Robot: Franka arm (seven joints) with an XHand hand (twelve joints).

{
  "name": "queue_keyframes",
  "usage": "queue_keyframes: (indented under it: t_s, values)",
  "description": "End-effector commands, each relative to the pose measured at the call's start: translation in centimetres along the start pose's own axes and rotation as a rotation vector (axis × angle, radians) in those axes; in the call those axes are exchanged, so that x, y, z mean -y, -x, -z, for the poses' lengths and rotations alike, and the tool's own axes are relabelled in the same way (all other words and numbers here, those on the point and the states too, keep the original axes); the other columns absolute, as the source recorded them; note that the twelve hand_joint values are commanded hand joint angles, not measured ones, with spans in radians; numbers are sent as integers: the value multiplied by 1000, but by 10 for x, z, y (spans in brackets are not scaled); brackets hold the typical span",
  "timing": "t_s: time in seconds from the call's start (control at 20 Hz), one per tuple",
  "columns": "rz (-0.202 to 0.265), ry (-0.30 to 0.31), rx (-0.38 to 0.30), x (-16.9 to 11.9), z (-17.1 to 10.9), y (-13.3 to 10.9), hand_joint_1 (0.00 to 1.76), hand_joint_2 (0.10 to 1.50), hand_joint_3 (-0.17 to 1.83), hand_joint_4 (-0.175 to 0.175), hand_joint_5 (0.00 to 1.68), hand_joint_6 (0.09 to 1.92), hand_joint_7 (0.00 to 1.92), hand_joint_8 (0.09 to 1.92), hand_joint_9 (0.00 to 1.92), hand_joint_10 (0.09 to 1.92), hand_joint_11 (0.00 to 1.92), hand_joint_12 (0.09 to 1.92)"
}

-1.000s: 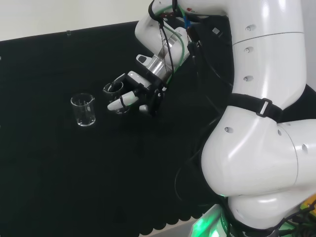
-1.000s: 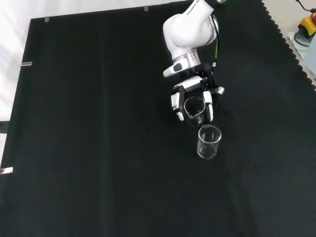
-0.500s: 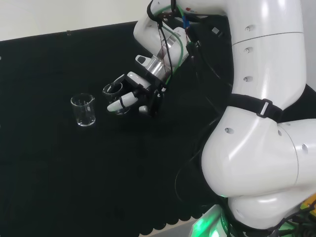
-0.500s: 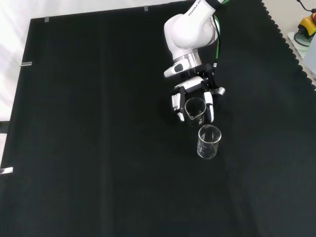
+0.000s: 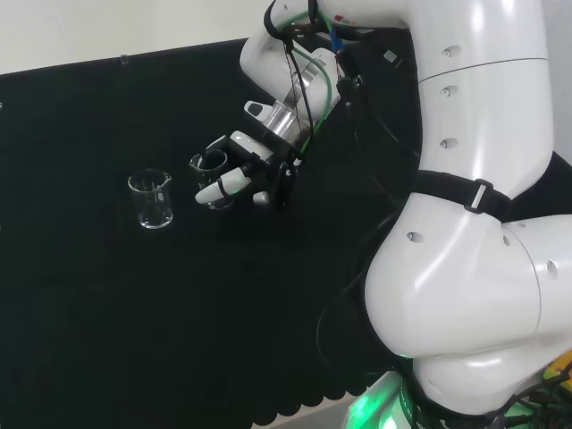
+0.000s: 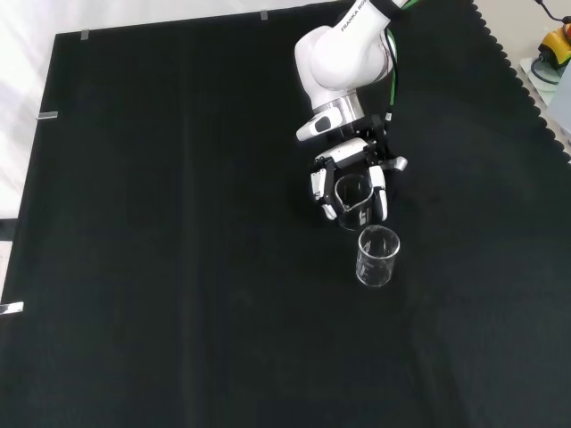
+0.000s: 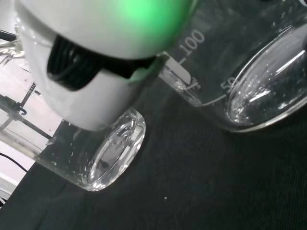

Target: Place the beaker back on the table.

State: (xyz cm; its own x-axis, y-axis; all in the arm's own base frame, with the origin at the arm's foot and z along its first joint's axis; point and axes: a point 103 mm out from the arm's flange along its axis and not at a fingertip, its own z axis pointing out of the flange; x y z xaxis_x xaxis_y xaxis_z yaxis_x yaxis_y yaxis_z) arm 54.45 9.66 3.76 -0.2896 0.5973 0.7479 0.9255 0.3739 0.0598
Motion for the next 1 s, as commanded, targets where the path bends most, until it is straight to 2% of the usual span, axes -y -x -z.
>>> queue_keyframes:
  t_s: [0.05,0.3,0.45,0.65,1.0]
  values:
    - [4,-7,9,1,-1,-1,1245,377,966,-100,973,715,1478,192,1525,87,1196,767]
    - [18,-12,42,5,4,-2,1188,339,979,-67,815,805,1366,225,1458,87,971,939]
    - [20,-20,56,7,4,-1,1147,320,973,-54,725,827,1269,314,1388,87,841,1031]
    - [19,-18,72,9,7,-1,1123,313,967,-52,653,831,1164,435,1334,87,757,1090]
    - [15,-41,96,10,6,1,1069,304,950,-50,510,770,1030,516,1213,87,640,1146]
